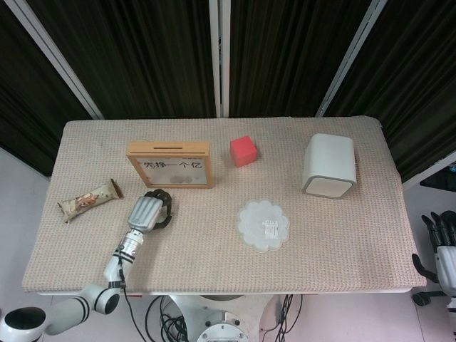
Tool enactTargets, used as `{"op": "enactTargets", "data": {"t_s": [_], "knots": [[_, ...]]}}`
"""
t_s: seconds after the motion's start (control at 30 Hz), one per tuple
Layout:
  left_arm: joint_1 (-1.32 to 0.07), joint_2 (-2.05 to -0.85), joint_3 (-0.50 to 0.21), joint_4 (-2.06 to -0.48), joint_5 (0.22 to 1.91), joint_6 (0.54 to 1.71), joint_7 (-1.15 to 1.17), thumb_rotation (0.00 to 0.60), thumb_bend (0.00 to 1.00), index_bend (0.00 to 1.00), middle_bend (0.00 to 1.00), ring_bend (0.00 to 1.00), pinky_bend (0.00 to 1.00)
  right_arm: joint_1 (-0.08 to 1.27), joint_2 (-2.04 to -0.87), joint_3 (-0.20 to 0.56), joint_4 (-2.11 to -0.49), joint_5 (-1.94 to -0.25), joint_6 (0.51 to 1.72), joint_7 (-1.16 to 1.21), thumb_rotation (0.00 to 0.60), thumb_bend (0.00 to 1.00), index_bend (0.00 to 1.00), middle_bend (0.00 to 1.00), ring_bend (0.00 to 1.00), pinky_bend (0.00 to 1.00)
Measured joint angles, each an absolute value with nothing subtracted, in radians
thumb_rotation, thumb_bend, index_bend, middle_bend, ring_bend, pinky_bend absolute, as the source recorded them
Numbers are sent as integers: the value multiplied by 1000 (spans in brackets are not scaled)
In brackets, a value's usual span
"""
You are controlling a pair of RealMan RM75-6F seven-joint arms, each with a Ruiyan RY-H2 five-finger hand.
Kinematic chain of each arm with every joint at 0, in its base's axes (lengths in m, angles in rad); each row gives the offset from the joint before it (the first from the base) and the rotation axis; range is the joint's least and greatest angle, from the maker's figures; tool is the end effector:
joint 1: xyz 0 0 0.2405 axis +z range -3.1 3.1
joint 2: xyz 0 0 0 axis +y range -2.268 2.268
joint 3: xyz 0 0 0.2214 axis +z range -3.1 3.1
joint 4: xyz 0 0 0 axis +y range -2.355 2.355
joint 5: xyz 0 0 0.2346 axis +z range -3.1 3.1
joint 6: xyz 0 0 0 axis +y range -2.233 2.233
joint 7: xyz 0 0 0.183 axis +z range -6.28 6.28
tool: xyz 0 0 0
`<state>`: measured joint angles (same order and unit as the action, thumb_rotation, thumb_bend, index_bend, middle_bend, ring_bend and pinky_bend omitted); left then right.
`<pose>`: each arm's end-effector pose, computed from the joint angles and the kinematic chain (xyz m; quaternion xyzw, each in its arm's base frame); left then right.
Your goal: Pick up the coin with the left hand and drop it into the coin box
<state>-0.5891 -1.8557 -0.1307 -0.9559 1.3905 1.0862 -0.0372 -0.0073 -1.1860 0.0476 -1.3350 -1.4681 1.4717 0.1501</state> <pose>-0.1856 0.3523 -0.0930 -0.6887 -0.4059 -0.4169 0.4326 -0.3654 -0.1898 0.1371 0.5689 -0.4062 0.3363 0.6310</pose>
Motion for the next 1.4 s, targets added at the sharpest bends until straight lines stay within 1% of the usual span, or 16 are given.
{"op": "enactTargets", "data": {"t_s": [0.37, 0.57, 0.77, 0.9, 1.03, 1.13, 1.23, 1.4], "knots": [[-581, -1835, -131, -992, 1387, 1093, -37, 600, 336, 614, 332, 222, 326, -10, -1182, 47, -1341, -1467, 1475, 149, 600, 306, 0, 0, 0, 0], [-552, -1778, -119, -1091, 1396, 1133, -27, 600, 336, 615, 333, 222, 326, -7, -1185, 48, -1338, -1470, 1474, 151, 600, 306, 0, 0, 0, 0], [-487, -1661, -91, -1271, 1418, 1225, 17, 600, 336, 617, 345, 222, 326, -5, -1184, 50, -1338, -1475, 1479, 147, 600, 306, 0, 0, 0, 0], [-434, -1538, -72, -1433, 1446, 1315, 72, 600, 338, 626, 357, 222, 326, -1, -1186, 49, -1340, -1481, 1479, 140, 600, 306, 0, 0, 0, 0], [-395, -1412, -72, -1588, 1476, 1398, 131, 600, 338, 633, 359, 222, 325, 4, -1190, 46, -1349, -1492, 1480, 124, 600, 308, 0, 0, 0, 0], [-383, -1312, -95, -1700, 1487, 1436, 181, 600, 337, 634, 359, 222, 325, 8, -1190, 45, -1362, -1504, 1485, 111, 600, 308, 0, 0, 0, 0], [-389, -1219, -140, -1806, 1482, 1442, 226, 600, 338, 634, 359, 222, 325, 11, -1191, 45, -1373, -1510, 1491, 101, 600, 309, 0, 0, 0, 0], [-445, -1089, -252, -1961, 1404, 1385, 278, 600, 340, 637, 359, 222, 325, 13, -1193, 44, -1376, -1512, 1491, 99, 600, 309, 0, 0, 0, 0]]}}
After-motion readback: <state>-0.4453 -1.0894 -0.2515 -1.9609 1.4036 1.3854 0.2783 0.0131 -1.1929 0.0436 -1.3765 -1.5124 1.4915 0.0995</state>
